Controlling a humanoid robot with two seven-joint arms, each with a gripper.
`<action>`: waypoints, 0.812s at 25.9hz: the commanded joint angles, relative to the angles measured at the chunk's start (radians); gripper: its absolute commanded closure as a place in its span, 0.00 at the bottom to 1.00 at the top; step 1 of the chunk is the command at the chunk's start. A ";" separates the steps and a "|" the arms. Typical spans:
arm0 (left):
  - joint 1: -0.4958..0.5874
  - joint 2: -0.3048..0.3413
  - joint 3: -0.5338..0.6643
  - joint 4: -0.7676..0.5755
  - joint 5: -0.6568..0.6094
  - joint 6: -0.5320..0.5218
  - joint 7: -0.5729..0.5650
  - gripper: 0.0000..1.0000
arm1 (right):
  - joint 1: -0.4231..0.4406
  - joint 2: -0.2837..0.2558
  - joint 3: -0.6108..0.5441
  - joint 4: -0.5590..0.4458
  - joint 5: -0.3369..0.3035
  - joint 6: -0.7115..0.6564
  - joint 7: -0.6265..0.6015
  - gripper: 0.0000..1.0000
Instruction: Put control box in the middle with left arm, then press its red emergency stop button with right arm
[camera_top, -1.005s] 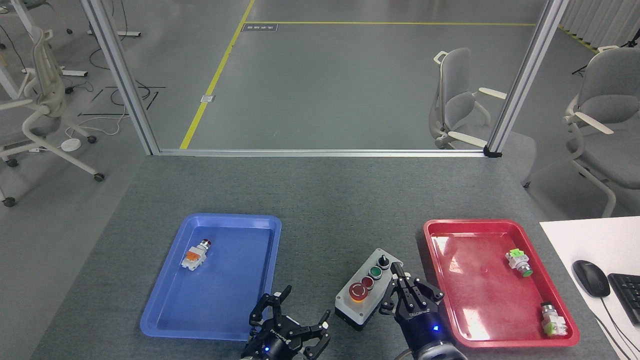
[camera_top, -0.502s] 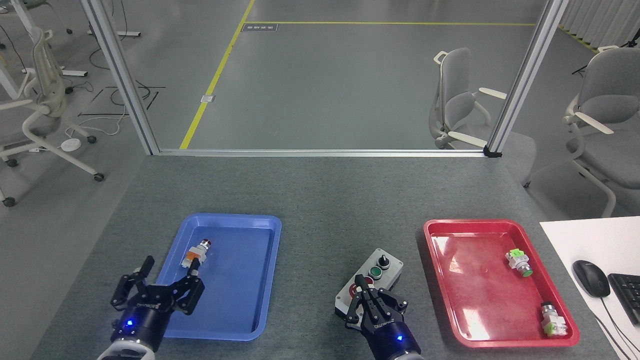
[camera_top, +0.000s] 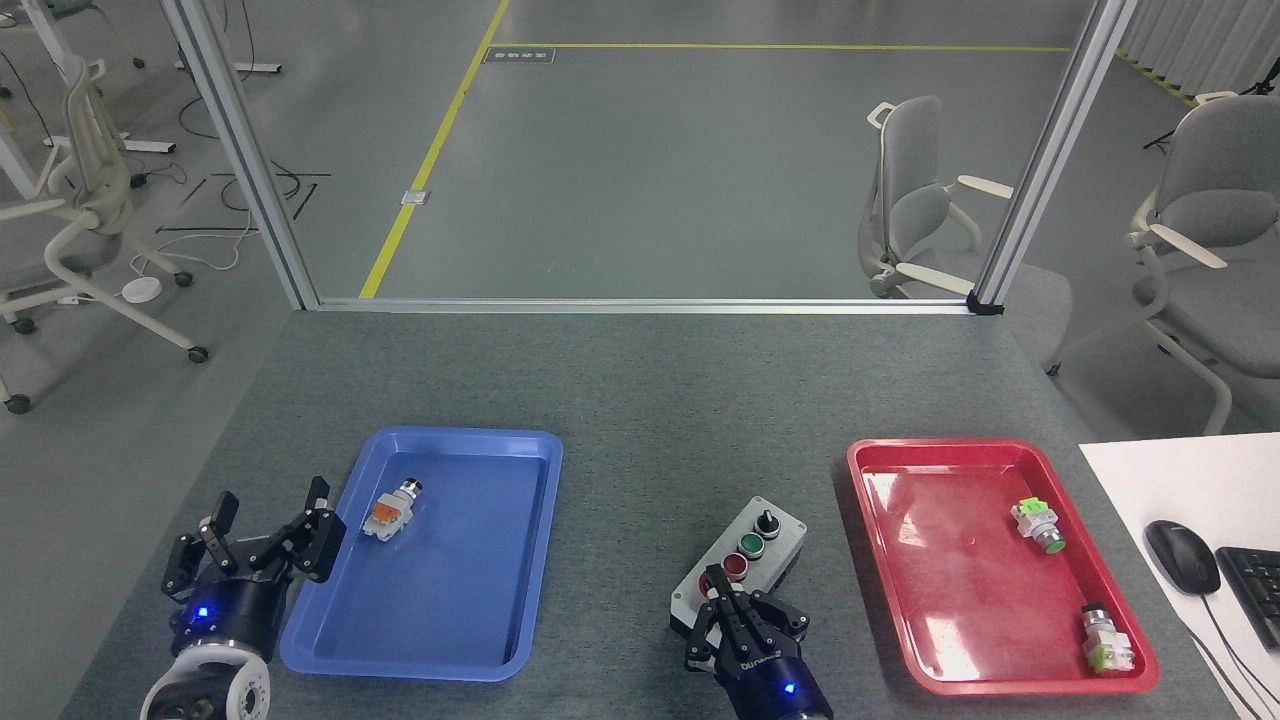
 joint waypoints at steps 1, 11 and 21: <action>-0.020 -0.005 0.002 0.004 -0.003 0.006 -0.004 0.01 | -0.001 -0.002 -0.011 -0.085 -0.001 0.039 0.002 1.00; -0.026 0.001 0.002 -0.001 -0.003 0.005 -0.012 0.01 | 0.011 -0.042 -0.158 -0.135 -0.004 0.056 -0.030 0.57; -0.023 0.001 0.002 -0.001 -0.003 0.005 -0.013 0.01 | 0.024 -0.103 -0.258 -0.133 -0.016 0.060 -0.073 0.03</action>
